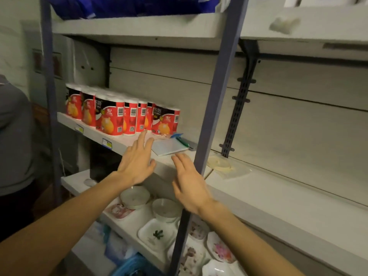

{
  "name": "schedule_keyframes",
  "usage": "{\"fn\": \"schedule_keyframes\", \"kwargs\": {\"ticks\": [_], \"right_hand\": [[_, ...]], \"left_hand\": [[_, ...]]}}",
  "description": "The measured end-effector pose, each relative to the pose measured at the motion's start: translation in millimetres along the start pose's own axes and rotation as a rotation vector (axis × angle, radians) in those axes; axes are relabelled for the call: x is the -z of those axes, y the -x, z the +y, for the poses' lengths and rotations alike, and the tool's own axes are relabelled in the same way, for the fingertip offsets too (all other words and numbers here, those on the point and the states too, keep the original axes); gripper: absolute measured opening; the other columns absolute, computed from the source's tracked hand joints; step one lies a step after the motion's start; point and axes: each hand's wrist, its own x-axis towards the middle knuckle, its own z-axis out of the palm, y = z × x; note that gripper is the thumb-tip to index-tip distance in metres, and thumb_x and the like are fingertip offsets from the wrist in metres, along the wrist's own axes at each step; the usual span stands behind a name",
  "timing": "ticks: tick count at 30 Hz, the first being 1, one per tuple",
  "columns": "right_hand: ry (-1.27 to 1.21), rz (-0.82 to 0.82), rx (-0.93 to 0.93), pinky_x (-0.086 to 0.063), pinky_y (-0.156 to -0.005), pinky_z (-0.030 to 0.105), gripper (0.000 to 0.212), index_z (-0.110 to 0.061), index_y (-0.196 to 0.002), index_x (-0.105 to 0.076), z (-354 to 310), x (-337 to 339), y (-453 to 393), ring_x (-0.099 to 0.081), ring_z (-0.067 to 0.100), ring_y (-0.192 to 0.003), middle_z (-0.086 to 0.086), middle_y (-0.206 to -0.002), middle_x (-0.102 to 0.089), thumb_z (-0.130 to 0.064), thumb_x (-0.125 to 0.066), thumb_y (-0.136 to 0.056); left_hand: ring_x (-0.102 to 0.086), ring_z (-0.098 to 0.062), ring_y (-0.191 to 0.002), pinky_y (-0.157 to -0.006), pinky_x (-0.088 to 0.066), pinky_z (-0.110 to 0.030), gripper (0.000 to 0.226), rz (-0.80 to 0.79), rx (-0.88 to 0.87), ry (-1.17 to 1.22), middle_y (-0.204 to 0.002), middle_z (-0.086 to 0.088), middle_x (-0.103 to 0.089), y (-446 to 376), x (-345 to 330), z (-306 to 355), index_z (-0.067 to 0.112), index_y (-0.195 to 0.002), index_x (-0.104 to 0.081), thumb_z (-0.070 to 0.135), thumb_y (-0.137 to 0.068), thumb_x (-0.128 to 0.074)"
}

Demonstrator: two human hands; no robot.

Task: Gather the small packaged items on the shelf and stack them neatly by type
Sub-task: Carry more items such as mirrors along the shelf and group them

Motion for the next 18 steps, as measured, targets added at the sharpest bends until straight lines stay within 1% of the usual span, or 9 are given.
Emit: {"fn": "schedule_keyframes", "kwargs": {"ticks": [2, 4, 7, 9, 11, 13, 16, 18], "right_hand": [[0.024, -0.049, -0.093, -0.010, -0.127, 0.038, 0.071, -0.005, -0.157, -0.019, -7.0, -10.5, -20.7, -0.008, 0.029, -0.154, 0.014, -0.166, -0.015, -0.013, -0.050, -0.094], [0.069, -0.079, -0.191, -0.008, -0.127, 0.039, 0.066, -0.002, -0.155, -0.022, -12.4, -15.2, -42.6, -0.011, 0.033, -0.153, 0.017, -0.164, -0.019, -0.017, -0.048, -0.096], [0.177, -0.160, -0.330, -0.017, -0.123, 0.044, 0.059, -0.003, -0.151, -0.030, -11.3, -18.4, -74.9, -0.017, 0.038, -0.150, 0.018, -0.158, -0.028, -0.022, -0.049, -0.098], [0.230, -0.212, -0.416, -0.025, -0.118, 0.046, 0.053, -0.006, -0.144, -0.037, 0.1, -21.1, -95.4, -0.027, 0.038, -0.143, 0.018, -0.150, -0.036, -0.022, -0.051, -0.096], [0.258, -0.261, -0.525, -0.029, -0.116, 0.045, 0.051, -0.007, -0.142, -0.041, 16.2, -26.1, -115.5, -0.030, 0.037, -0.139, 0.018, -0.146, -0.039, -0.020, -0.053, -0.093], [0.270, -0.286, -0.632, -0.029, -0.117, 0.047, 0.056, -0.006, -0.144, -0.040, 30.7, -35.0, -133.1, -0.027, 0.039, -0.142, 0.019, -0.148, -0.036, -0.020, -0.055, -0.092], [0.247, -0.288, -0.733, -0.028, -0.119, 0.046, 0.064, -0.006, -0.148, -0.035, 43.5, -55.2, -150.9, -0.023, 0.037, -0.147, 0.017, -0.153, -0.032, -0.026, -0.060, -0.092], [0.237, -0.239, -0.809, -0.032, -0.115, 0.043, 0.060, -0.009, -0.145, -0.037, 54.2, -69.6, -160.5, -0.030, 0.034, -0.143, 0.014, -0.150, -0.037, -0.029, -0.062, -0.093]], "left_hand": [[-0.045, -0.035, -0.131, -0.099, -0.050, -0.047, 0.068, -0.067, 0.029, -0.005, -0.165, -0.014, -0.009, -9.1, -4.0, -13.5, 0.016, -0.149, -0.030, 0.036, -0.093, -0.062], [-0.045, -0.034, -0.131, -0.101, -0.047, -0.046, 0.067, -0.106, 0.025, -0.010, -0.165, -0.015, -0.010, -18.7, -7.3, -23.8, 0.015, -0.149, -0.030, 0.039, -0.094, -0.060], [-0.044, -0.034, -0.132, -0.104, -0.044, -0.045, 0.064, -0.131, -0.009, -0.016, -0.165, -0.014, -0.011, -37.8, -11.2, -34.1, 0.015, -0.149, -0.032, 0.042, -0.096, -0.056], [-0.042, -0.033, -0.136, -0.108, -0.043, -0.045, 0.064, -0.200, -0.034, -0.031, -0.165, -0.012, -0.013, -56.3, -16.5, -38.5, 0.016, -0.151, -0.032, 0.045, -0.098, -0.053], [-0.038, -0.033, -0.140, -0.111, -0.040, -0.046, 0.068, -0.294, -0.062, -0.045, -0.166, -0.010, -0.015, -77.3, -23.6, -39.3, 0.018, -0.154, -0.031, 0.051, -0.098, -0.050], [-0.034, -0.032, -0.144, -0.113, -0.037, -0.046, 0.076, -0.356, -0.094, -0.028, -0.167, -0.007, -0.017, -96.2, -34.0, -37.9, 0.021, -0.157, -0.029, 0.060, -0.096, -0.050], [-0.029, -0.030, -0.148, -0.116, -0.034, -0.047, 0.086, -0.443, -0.144, -0.037, -0.167, -0.004, -0.019, -116.5, -52.1, -36.0, 0.024, -0.159, -0.026, 0.071, -0.090, -0.050], [-0.030, -0.030, -0.148, -0.116, -0.035, -0.048, 0.090, -0.501, -0.155, -0.040, -0.166, -0.004, -0.025, -129.4, -66.1, -38.2, 0.025, -0.159, -0.025, 0.076, -0.088, -0.047]]}}
